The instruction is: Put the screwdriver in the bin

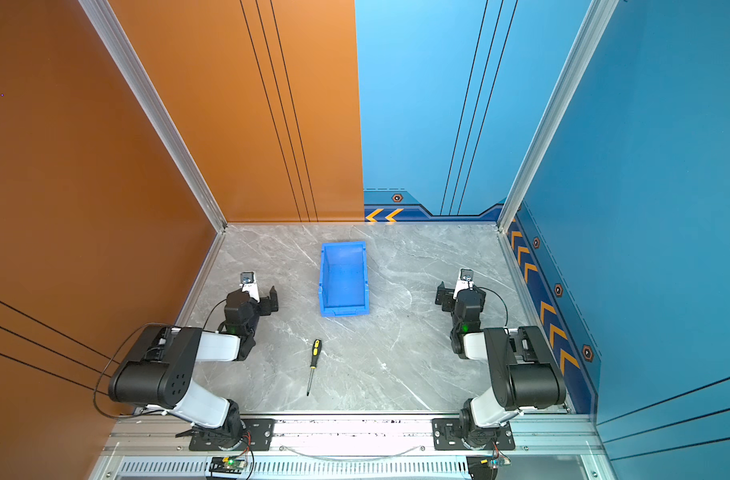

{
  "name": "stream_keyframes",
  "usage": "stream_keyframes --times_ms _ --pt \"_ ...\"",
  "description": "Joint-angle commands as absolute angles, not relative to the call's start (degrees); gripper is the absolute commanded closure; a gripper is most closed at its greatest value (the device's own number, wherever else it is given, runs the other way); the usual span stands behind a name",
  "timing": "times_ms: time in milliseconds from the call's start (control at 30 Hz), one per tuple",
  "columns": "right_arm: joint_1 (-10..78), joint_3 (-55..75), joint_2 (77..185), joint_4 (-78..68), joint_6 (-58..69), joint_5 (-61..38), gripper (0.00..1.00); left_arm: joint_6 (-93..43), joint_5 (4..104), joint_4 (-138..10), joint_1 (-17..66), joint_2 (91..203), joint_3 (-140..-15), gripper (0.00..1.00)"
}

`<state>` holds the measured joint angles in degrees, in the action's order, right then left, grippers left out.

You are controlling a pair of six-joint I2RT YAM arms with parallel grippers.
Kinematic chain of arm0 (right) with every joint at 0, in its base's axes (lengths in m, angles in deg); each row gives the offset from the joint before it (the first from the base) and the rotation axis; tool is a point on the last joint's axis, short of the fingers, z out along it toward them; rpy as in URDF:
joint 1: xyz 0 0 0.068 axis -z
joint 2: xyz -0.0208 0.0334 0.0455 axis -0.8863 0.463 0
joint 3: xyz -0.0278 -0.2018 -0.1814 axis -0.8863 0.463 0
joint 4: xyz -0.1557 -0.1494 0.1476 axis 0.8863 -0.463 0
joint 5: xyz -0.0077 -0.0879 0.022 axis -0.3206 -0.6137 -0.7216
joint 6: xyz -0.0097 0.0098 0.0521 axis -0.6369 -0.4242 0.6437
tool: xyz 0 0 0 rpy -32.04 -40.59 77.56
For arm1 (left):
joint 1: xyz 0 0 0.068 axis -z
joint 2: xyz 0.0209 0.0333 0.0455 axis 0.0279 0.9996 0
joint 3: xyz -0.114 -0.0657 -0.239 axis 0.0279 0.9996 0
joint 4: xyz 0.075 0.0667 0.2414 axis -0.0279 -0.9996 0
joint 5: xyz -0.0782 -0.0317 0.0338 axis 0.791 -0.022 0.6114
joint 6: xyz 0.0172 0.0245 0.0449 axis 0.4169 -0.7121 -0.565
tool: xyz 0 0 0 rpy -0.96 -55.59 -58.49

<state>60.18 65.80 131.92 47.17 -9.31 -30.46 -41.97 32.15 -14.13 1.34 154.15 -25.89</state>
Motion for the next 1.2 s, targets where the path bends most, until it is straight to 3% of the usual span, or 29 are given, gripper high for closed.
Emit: stream_keyframes --times_ms 0,567,867,1167 --pt "60.04 65.72 132.14 46.62 -8.80 -31.20 0.00 -42.12 33.37 -15.07 0.86 154.61 -27.28 0.02" --pt "58.67 64.84 128.90 42.55 -9.46 -34.42 0.00 -41.67 31.92 -17.84 0.86 151.58 -27.45 0.02" --pt "55.53 62.64 117.02 27.83 -9.44 -37.48 0.00 -38.44 33.55 -39.52 0.92 140.46 -32.89 0.02" --pt "45.87 58.21 100.22 4.02 -4.02 -46.83 0.00 -28.77 34.95 -64.84 2.98 133.09 -42.27 0.02"
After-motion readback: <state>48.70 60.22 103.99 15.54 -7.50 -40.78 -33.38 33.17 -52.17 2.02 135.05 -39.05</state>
